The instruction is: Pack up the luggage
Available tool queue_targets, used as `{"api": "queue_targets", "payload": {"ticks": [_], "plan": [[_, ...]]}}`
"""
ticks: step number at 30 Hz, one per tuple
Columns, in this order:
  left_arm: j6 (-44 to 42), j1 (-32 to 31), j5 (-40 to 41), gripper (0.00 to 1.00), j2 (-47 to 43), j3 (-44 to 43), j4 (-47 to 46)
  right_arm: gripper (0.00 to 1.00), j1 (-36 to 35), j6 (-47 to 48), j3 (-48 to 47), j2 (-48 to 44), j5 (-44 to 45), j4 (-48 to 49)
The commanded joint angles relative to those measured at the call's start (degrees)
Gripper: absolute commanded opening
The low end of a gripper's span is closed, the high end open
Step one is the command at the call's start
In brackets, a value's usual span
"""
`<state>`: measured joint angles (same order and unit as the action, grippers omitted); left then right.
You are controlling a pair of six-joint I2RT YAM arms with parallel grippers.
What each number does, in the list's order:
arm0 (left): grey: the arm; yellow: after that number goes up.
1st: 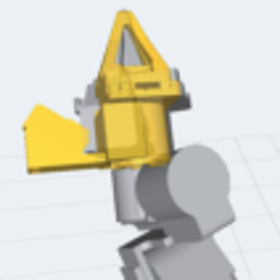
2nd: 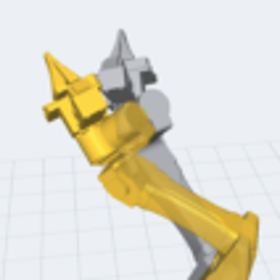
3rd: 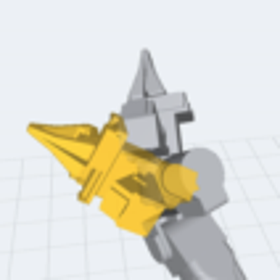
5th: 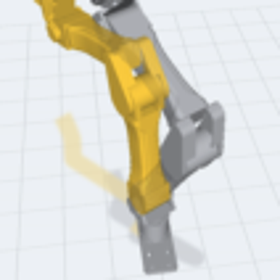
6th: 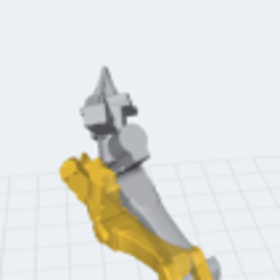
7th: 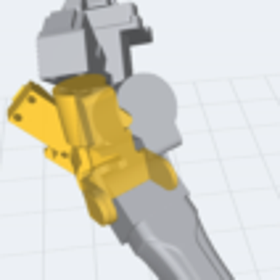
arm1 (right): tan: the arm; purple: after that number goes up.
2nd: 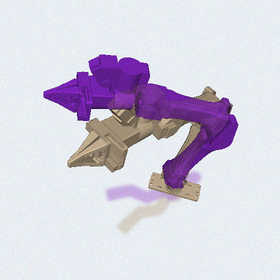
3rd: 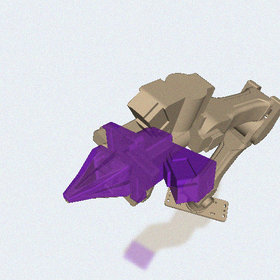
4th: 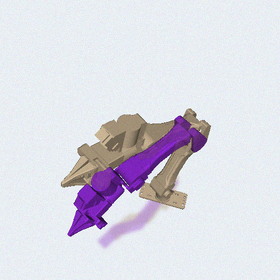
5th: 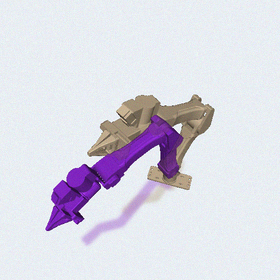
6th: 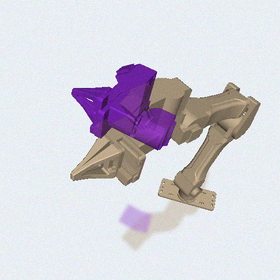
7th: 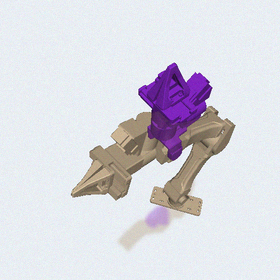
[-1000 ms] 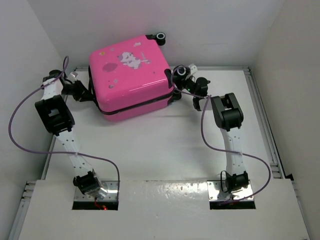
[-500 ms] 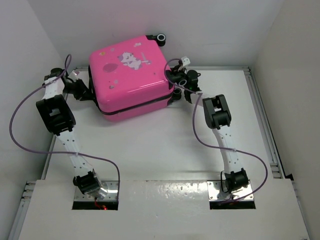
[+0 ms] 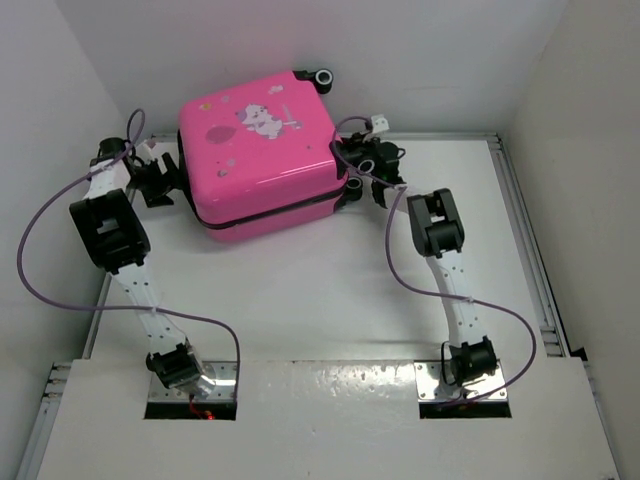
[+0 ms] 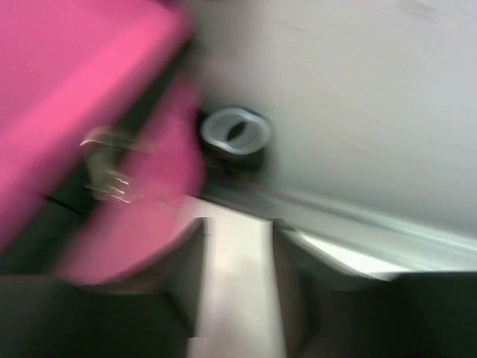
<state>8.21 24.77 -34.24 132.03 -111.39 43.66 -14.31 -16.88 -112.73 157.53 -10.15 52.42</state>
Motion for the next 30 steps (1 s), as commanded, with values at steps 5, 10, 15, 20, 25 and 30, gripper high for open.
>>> {"api": "queue_targets", "payload": {"ticks": [5,10,15,20,25,30], "plan": [[1.01,0.80,7.79,1.00,-12.75,10.85,-22.03,0.64,5.25,-1.13,22.18,-20.13,6.56,8.12],[3.04,-1.66,7.43,1.00,-18.81,13.74,-22.56,0.75,4.20,-1.75,34.06,-30.86,-0.56,11.20],[6.12,-2.45,13.05,1.00,-27.33,20.15,-26.60,0.75,4.37,-0.52,35.82,-34.31,-0.92,8.41],[-0.72,-5.08,19.02,1.00,-36.39,24.03,-26.61,0.74,6.74,4.65,33.89,-37.82,-9.24,2.96],[-14.41,-5.61,7.81,1.00,-39.30,21.84,-16.96,0.68,12.28,11.53,23.22,-37.49,-23.32,-19.37],[-17.00,-10.00,7.60,1.00,-43.07,26.22,-15.80,0.65,14.04,8.19,5.60,-29.06,-28.94,-30.71]]}}
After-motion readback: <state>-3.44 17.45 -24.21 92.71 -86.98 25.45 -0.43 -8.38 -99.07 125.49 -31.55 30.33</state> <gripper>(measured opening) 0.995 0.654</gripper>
